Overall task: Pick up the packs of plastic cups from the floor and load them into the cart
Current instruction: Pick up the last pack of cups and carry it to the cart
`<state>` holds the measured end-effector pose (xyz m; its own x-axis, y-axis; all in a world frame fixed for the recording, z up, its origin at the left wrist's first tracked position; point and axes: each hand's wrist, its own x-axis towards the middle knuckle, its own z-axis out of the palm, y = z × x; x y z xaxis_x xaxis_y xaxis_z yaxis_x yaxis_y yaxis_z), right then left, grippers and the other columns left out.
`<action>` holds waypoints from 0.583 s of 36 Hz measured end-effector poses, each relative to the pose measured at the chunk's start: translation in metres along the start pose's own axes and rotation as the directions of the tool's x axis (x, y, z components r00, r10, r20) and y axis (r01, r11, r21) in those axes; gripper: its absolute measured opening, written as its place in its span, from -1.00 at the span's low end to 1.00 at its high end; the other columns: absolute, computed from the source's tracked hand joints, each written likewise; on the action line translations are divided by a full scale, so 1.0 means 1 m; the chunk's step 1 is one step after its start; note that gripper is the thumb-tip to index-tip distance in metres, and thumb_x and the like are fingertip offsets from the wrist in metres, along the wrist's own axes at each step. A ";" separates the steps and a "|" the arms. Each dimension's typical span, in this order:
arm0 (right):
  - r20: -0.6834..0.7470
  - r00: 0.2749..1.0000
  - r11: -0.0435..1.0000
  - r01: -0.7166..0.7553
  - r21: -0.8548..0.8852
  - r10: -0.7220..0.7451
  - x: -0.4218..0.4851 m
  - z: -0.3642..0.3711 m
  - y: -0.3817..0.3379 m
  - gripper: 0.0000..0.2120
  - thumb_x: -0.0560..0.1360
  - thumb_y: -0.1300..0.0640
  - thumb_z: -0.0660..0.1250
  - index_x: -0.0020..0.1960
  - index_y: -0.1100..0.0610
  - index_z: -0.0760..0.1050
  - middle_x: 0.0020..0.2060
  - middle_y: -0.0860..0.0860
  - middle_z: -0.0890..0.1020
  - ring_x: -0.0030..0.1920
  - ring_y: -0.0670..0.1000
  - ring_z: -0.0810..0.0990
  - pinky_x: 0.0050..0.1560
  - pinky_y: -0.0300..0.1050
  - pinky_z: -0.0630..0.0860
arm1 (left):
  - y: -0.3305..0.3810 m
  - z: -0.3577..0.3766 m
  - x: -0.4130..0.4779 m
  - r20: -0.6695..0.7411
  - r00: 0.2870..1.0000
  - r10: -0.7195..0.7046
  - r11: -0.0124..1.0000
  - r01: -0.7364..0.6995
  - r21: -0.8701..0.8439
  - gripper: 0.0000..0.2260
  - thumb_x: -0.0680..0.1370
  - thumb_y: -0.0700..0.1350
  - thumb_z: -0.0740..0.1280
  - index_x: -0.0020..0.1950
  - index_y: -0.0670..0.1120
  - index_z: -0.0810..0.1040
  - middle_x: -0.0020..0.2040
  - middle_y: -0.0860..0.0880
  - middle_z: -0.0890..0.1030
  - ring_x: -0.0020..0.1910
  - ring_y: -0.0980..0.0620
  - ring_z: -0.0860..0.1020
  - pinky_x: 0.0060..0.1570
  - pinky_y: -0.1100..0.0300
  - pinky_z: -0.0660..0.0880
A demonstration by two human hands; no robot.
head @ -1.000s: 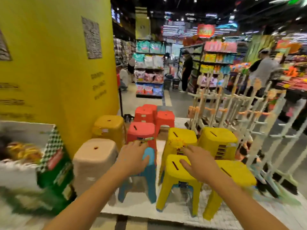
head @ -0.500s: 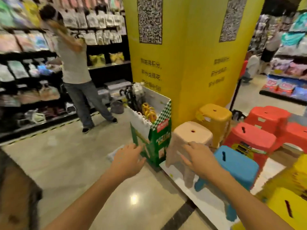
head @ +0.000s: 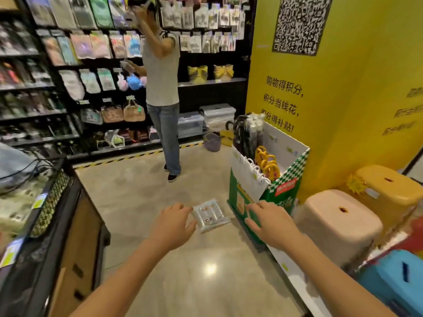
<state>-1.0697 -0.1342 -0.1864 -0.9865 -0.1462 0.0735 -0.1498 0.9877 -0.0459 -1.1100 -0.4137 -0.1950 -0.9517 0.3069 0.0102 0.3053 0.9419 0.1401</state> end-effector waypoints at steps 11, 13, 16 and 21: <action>0.042 0.999 1.000 -0.019 0.013 0.018 0.103 0.021 0.019 -0.55 0.61 -0.20 0.08 0.40 -0.02 0.37 0.21 0.01 0.55 0.13 0.10 0.55 0.07 0.05 0.52 | -0.028 0.010 0.100 0.076 0.997 -0.003 1.000 0.002 0.018 -0.57 0.60 0.16 0.15 0.45 0.06 0.37 0.34 0.02 0.46 0.33 -0.04 0.42 0.23 0.06 0.35; 0.043 0.999 1.000 -0.018 0.016 0.017 0.126 0.026 0.033 -0.57 0.60 -0.22 0.07 0.35 -0.02 0.40 0.18 0.01 0.56 0.11 0.10 0.55 0.06 0.05 0.52 | -0.027 0.013 0.124 0.078 0.997 -0.004 1.000 0.002 0.030 -0.57 0.61 0.17 0.14 0.45 0.07 0.37 0.34 0.02 0.46 0.32 -0.02 0.43 0.22 0.06 0.35; 0.033 0.999 1.000 -0.008 0.029 0.007 0.163 0.032 0.057 -0.56 0.61 -0.21 0.08 0.38 -0.02 0.40 0.19 0.00 0.55 0.14 0.10 0.54 0.08 0.03 0.50 | -0.022 0.019 0.164 0.075 0.997 -0.017 0.999 0.015 0.032 -0.56 0.61 0.18 0.13 0.45 0.07 0.36 0.34 0.02 0.46 0.31 -0.03 0.43 0.22 0.05 0.36; 0.043 0.998 0.998 0.035 0.049 -0.038 0.235 0.037 0.105 -0.53 0.62 -0.17 0.07 0.44 0.01 0.36 0.23 0.02 0.54 0.18 0.11 0.52 0.14 0.06 0.50 | -0.004 0.027 0.235 0.067 0.996 -0.065 0.998 0.063 0.031 -0.54 0.60 0.17 0.14 0.47 0.04 0.36 0.35 -0.01 0.46 0.32 -0.06 0.42 0.25 0.02 0.36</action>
<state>-1.3193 -0.0666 -0.2109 -0.9821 -0.1854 0.0325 -0.1876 0.9779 -0.0924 -1.3341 -0.3418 -0.2197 -0.9651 0.2535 -0.0656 0.2455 0.9632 0.1095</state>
